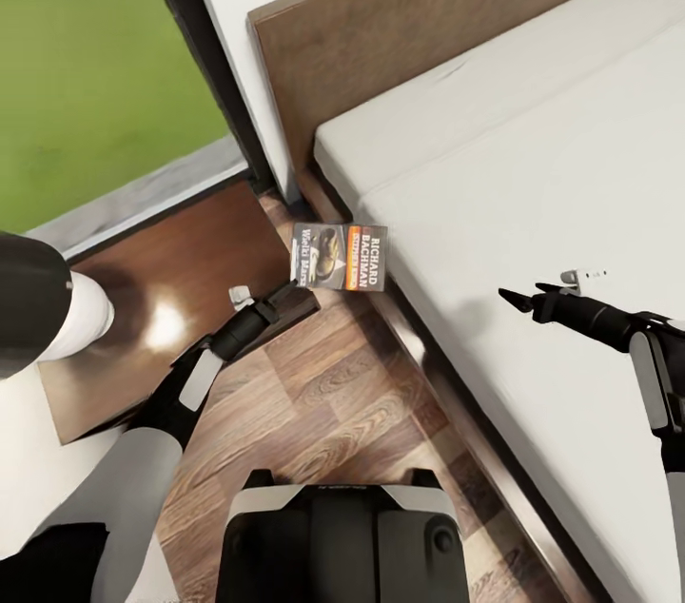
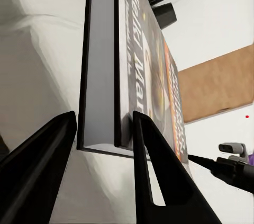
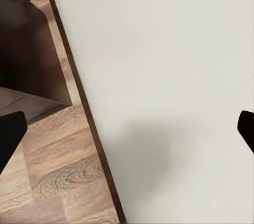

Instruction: In the bedroom, move the book from the bed onto either nightstand, and place the two sandals side by side next to the bed.

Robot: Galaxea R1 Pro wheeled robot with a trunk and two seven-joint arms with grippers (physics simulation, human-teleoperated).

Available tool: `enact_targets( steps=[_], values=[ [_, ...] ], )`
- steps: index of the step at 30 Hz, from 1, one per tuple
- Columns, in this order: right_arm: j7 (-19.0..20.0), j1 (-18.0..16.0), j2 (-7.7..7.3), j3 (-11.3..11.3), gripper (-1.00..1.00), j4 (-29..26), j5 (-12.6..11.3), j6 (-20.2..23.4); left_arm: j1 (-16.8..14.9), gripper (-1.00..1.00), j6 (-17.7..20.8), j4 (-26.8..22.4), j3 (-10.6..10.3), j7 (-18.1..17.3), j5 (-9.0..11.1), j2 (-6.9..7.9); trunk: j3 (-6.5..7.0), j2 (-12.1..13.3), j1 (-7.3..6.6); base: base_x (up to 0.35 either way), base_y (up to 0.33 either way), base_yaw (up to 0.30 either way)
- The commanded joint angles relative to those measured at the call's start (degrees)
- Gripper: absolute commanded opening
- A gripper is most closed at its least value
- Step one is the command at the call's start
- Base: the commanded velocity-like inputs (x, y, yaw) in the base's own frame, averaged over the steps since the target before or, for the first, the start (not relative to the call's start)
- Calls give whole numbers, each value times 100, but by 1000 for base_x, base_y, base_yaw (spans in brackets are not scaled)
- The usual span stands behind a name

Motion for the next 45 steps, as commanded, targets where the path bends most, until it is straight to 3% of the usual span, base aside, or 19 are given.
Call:
enact_targets(
  steps=[1,14,45],
  values=[
    [-4,-1,-1,-5,100,1,-54,48,-1,-100,61,1,19,-30,24,-5,5,-3,1,0,0,191],
    [-6,-1,-2,-12,100,8,-54,46,15,-100,67,-2,24,-59,18,9,97,-3,1,0,0,189],
    [-6,-1,-1,-14,100,8,-54,47,15,-100,67,-7,15,-60,18,3,-250,-1247,682,0,0,179]
  ],
)
